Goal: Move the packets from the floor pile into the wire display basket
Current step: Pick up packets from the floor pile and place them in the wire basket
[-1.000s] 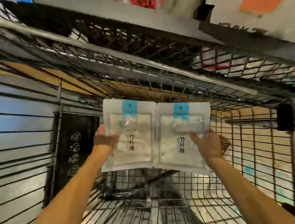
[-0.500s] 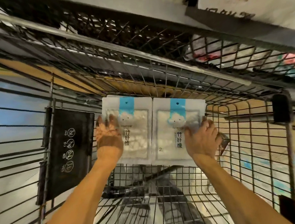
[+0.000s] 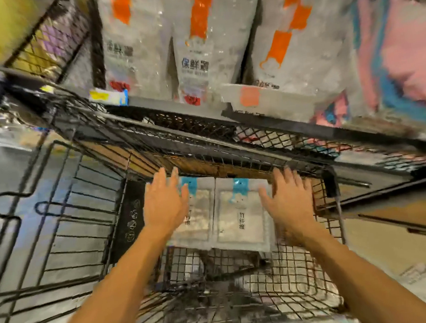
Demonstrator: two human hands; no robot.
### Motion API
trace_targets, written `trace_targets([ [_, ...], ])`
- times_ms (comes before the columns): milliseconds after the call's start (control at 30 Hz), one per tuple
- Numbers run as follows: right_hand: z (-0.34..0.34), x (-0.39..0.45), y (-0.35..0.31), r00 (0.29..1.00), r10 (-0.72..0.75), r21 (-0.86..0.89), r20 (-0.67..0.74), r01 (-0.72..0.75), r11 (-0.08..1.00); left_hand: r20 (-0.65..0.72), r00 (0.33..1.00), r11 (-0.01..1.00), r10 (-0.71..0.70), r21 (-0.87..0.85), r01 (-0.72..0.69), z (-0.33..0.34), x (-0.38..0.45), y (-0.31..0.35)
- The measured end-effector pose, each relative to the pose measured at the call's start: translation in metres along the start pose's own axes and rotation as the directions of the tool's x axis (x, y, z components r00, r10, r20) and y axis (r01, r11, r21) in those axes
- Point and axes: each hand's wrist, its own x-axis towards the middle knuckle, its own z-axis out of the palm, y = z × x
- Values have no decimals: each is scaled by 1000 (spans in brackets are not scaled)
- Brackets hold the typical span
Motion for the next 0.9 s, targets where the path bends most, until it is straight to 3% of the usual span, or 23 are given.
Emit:
trace_targets([
  [300,-127,-62,-5,991,-77,24,-112,81,996,-118,993,999,28,-32,-32,-139,-59,45],
  [567,-212,-141,-5,963,-18,87,-270,43,995,-176,960,973,219,-33,-228,-227,-101,80],
  [733,-231,-206,3,933,85,140,-349,-38,989,-199,879,898,434,18,-440,-261,-127,103],
  [900,-243,-287,36,874,279,215,-397,-207,954,-170,781,796,601,30,-605,-270,-159,146],
])
